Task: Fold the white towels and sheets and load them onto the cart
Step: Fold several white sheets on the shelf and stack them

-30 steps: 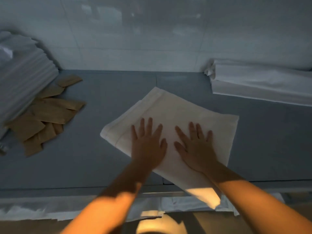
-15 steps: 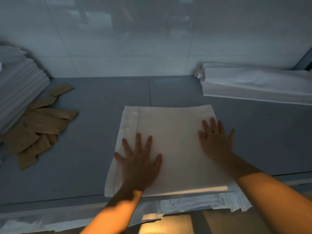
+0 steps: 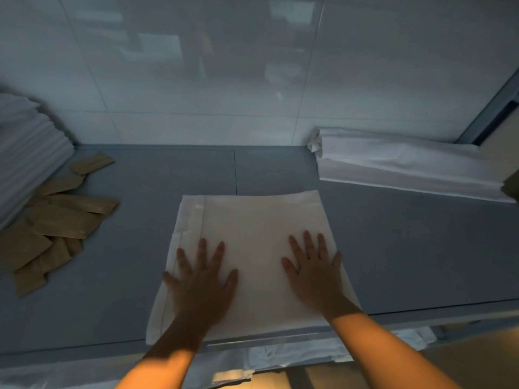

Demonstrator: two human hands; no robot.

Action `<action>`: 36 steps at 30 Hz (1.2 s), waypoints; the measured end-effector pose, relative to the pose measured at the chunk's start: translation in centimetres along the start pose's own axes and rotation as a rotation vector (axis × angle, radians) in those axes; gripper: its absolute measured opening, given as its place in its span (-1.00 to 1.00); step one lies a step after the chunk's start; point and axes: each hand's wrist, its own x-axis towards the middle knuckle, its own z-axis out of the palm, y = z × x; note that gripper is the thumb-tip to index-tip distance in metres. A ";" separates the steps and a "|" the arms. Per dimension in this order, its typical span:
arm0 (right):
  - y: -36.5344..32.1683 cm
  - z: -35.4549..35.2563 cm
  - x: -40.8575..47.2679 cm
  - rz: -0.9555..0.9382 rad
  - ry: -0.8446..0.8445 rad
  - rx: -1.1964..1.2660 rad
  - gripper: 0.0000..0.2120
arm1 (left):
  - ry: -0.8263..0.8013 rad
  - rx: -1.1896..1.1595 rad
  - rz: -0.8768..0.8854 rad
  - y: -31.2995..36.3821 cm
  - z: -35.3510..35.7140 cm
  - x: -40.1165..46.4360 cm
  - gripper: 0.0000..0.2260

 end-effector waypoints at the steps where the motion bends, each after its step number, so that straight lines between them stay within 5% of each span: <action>1: -0.5 0.0 0.5 -0.008 0.000 0.002 -0.43 | -0.003 0.004 -0.013 -0.4 -0.2 0.4 -0.35; 25: -18.7 2.2 6.0 -0.110 0.102 0.034 -0.38 | 0.075 0.082 -0.007 -18.2 -3.2 8.1 -0.35; 36: -19.6 1.3 6.2 -0.125 0.010 0.020 -0.39 | 0.051 0.067 -0.033 -17.8 -4.0 7.3 -0.47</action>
